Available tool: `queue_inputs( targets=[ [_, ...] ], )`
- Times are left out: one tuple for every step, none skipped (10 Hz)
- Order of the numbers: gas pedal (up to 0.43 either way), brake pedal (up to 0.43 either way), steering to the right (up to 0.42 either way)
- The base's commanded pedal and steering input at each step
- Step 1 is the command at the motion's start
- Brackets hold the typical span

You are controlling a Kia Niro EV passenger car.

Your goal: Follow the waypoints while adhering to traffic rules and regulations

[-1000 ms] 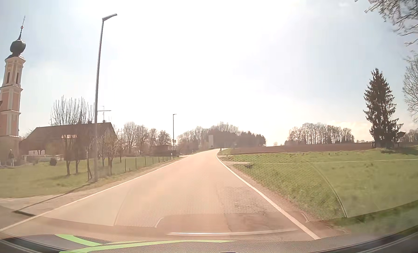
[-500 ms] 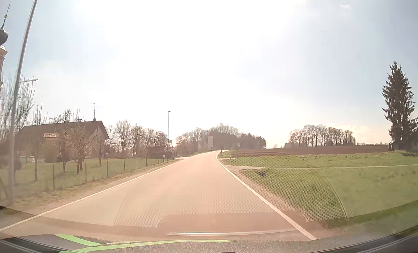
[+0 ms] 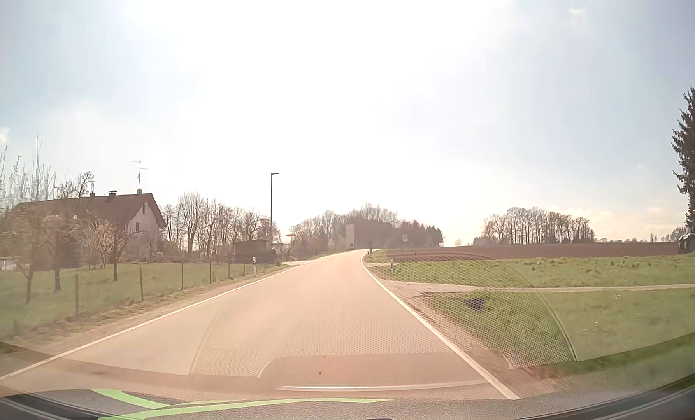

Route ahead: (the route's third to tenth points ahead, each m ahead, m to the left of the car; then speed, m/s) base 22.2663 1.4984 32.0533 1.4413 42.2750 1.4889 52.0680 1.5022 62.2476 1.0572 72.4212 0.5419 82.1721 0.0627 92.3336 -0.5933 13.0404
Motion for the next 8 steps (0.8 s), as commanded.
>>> queue_inputs(
  targets=[
    [0.169, 0.0, -0.001],
    [0.169, 0.0, -0.001],
    [0.169, 0.0, -0.002],
    [0.169, 0.0, -0.003],
    [0.169, 0.0, -0.003],
    [0.169, 0.0, -0.003],
    [0.177, 0.0, -0.003],
    [0.177, 0.0, -0.003]
  ],
)
